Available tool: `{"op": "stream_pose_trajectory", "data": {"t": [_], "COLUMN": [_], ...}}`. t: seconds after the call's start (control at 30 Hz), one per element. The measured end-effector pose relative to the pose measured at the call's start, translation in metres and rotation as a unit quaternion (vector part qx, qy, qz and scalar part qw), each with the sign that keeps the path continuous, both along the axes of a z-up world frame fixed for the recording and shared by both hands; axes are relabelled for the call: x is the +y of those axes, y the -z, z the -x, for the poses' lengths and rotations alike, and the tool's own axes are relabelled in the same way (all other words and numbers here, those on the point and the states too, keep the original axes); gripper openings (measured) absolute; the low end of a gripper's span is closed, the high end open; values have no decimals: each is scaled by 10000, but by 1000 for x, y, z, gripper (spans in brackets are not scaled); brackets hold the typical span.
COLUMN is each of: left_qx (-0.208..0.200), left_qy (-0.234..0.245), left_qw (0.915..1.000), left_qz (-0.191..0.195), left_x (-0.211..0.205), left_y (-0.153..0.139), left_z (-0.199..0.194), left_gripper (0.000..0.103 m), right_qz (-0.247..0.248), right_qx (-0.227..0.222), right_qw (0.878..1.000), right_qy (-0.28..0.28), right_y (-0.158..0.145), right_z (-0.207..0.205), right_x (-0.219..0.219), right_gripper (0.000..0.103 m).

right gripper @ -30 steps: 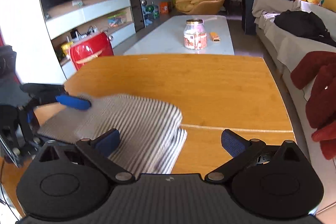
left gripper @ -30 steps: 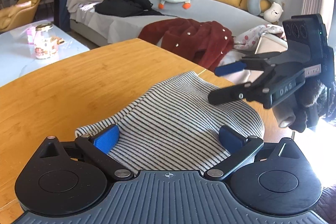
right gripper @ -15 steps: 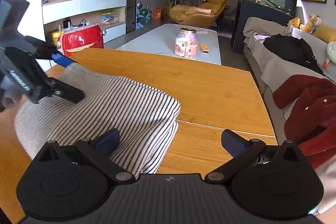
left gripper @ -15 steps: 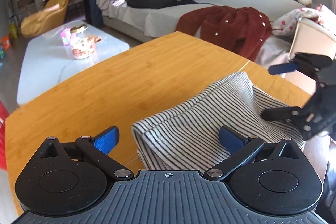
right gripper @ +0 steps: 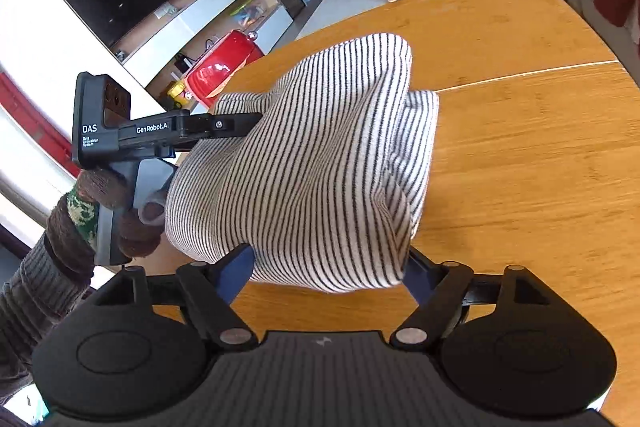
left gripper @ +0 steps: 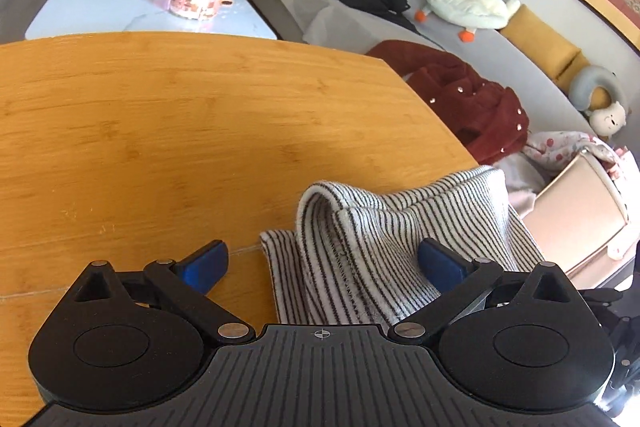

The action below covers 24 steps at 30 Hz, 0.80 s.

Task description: Fold clothes

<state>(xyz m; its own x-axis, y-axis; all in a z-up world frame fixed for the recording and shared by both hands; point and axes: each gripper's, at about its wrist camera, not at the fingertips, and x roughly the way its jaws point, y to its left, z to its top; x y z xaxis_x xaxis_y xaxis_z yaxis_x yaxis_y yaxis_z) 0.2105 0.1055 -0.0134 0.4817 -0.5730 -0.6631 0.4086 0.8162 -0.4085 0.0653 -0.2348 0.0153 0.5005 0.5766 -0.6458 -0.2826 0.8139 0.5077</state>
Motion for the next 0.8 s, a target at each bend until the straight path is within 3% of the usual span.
{"op": "stream_pose_trajectory", "data": {"t": [0.23,0.4,0.5,0.67,0.77,0.8], "left_qx": [192,64,-180,-906,-1320,-1270], "left_qy": [-418,-79,-46,-346,-509,-415], "left_qw": [9987,9999,9998,9941,9873,9888], "left_qz": [219,129,-76,-488,-721,-669], "left_x": [19,9,6,14,18,15], "left_y": [-5,-12,-22,-52,-69,-66], "left_z": [18,51,66,82,90,84], "left_gripper": [97,97,97,99,101,102], "right_qz": [749,1340,1085,655,150,-119], "right_qx": [-915,-1325,-1167,-1019,-634,-458], "right_qw": [9929,9790,9827,9895,9954,9970], "right_qy": [151,771,948,794,696,607], "right_y": [-14,-17,-17,-16,-9,-6], "right_z": [-46,-88,-98,-77,-65,-58], "right_x": [11,20,15,8,8,10], "right_gripper": [78,79,80,93,95,95]}}
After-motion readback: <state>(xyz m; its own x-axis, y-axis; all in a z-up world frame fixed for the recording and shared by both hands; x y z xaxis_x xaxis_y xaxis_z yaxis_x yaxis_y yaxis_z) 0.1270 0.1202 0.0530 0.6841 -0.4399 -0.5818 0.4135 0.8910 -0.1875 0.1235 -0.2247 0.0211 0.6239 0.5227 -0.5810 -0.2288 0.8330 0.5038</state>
